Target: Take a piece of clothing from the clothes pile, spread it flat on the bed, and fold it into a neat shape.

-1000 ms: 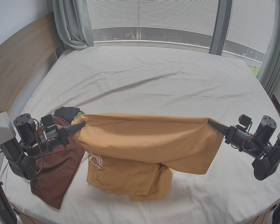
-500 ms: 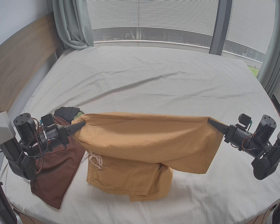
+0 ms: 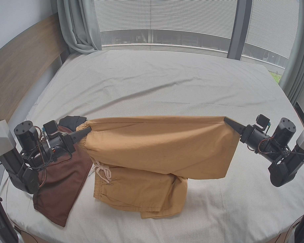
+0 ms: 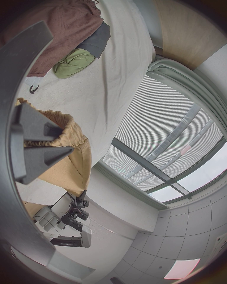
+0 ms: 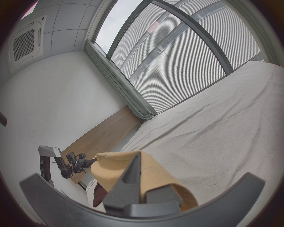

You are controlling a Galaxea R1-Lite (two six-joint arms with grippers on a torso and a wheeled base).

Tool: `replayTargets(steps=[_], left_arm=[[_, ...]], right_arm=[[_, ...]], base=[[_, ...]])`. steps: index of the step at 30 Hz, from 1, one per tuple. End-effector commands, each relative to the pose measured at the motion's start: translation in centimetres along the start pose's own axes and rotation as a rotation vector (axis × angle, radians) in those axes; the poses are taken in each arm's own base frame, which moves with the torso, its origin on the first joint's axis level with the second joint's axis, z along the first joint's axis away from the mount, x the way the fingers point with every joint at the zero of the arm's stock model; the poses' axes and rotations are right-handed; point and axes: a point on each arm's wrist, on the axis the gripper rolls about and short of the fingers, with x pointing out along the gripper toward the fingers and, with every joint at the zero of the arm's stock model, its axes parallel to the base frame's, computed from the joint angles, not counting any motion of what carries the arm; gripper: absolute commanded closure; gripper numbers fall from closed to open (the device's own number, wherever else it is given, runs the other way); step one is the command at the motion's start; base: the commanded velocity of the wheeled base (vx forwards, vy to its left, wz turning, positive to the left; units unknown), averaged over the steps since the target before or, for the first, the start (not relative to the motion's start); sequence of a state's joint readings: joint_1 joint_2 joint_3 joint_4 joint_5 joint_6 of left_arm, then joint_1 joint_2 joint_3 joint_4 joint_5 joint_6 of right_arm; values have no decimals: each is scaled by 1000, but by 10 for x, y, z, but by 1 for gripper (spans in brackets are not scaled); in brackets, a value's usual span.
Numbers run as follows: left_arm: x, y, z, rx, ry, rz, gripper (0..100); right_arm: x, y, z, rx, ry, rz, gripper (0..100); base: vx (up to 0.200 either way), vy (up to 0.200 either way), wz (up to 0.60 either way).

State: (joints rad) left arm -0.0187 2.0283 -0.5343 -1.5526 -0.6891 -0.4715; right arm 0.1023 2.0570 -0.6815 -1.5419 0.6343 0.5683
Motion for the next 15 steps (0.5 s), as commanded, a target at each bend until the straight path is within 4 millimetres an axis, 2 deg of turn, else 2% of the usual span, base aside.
replayTargets(steps=[1, 8, 15], left_arm=[[8, 7, -3, -17, -9, 15, 100], [19, 10, -7, -57, -31, 52, 100], [39, 23, -16, -73, -49, 83, 100]], right_arm=[[12, -16, -8, 21, 7, -5, 100], [25, -35, -16, 35, 17, -19, 100], [38, -47, -16, 62, 8, -15, 100]], base=[[0, 0, 0], [0, 0, 0], [0, 0, 0]])
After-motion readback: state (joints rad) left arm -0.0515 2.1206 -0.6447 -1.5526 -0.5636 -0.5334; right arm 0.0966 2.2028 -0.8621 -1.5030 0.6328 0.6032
